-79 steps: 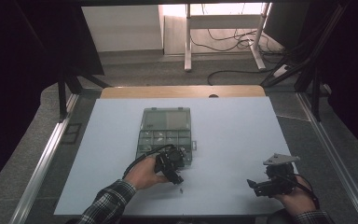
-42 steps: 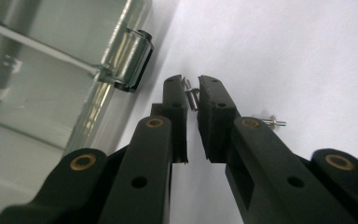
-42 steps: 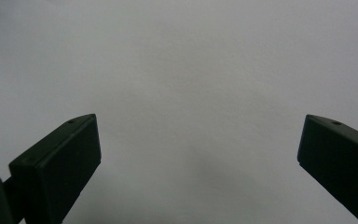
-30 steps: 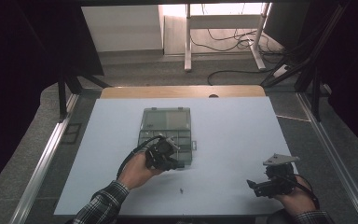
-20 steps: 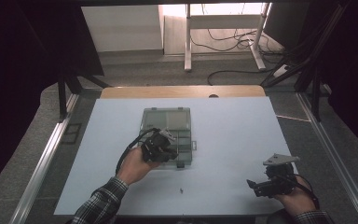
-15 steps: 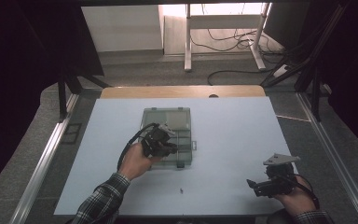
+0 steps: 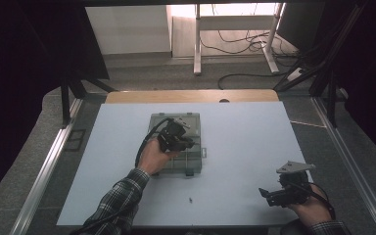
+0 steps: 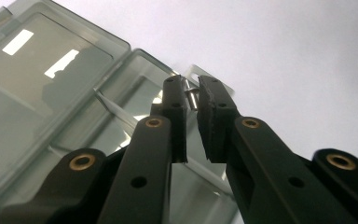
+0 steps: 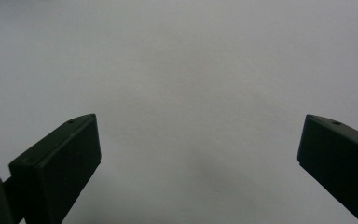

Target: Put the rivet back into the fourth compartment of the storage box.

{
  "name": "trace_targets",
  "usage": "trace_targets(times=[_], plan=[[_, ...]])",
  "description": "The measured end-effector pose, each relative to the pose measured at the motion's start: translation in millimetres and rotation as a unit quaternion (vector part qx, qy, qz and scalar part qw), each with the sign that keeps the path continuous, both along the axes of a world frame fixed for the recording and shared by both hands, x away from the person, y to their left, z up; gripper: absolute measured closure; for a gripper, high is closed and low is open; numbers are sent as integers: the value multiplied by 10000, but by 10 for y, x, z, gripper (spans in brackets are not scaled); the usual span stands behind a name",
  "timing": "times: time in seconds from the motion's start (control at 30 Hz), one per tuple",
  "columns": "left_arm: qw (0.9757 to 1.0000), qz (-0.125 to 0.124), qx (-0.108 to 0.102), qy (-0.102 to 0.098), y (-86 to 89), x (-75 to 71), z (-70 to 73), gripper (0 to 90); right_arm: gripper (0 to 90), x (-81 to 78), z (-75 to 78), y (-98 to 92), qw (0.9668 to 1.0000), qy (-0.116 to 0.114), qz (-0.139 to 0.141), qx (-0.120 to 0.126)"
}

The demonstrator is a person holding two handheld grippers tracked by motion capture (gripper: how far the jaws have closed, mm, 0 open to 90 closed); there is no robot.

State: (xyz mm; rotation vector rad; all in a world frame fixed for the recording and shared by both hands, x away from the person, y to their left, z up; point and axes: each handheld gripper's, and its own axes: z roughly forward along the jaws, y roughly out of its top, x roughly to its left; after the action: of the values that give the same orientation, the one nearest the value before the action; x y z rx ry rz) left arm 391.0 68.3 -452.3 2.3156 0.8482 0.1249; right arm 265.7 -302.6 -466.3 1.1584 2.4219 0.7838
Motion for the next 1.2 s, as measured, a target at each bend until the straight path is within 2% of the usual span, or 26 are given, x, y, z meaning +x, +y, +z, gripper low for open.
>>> trace_targets(times=[0.13,0.33,0.37,0.4,0.43,0.47,0.57,0.73,0.77,0.9,1.0,1.03,1.13,1.2], plan=[[9999,100,40,52,-46,107,-90,818,0,-1,-2,0,10000,5,11,-12],[9998,142,-5,148,-56,164,-170,795,0,2,-7,3,10000,25,28,-30],[9998,142,-5,148,-56,164,-170,739,0,3,-8,3,10000,26,32,-36],[9998,160,-22,137,-52,169,-168,739,0,3,-8,3,10000,26,32,-36],[9998,151,-43,151,-47,173,-162,668,0,2,-9,4,10000,14,24,-51],[9998,150,-53,150,-44,174,-155,636,0,1,-8,5,10000,14,24,-47],[9998,158,-53,117,-34,163,-126,593,0,1,-8,3,10000,14,25,-55],[9998,162,-150,11,18,118,-73,460,0,1,-8,3,10000,24,35,-54],[9996,130,-235,-49,45,88,-63,370,0,0,-8,3,10000,24,36,-58],[9993,154,-333,-97,102,14,-46,227,0,1,-9,3,10000,28,27,-63],[9990,137,-407,-82,136,-23,-34,145,0,0,-9,4,10000,27,25,-67],[9989,145,-432,-67,154,-43,-27,145,0,0,-9,4,10000,27,25,-67],[9992,94,-370,-129,224,-149,10,87,0,0,-11,4,10000,26,11,-69],[9987,82,-493,-87,279,-199,27,77,0,0,-11,4,10000,30,13,-70]])
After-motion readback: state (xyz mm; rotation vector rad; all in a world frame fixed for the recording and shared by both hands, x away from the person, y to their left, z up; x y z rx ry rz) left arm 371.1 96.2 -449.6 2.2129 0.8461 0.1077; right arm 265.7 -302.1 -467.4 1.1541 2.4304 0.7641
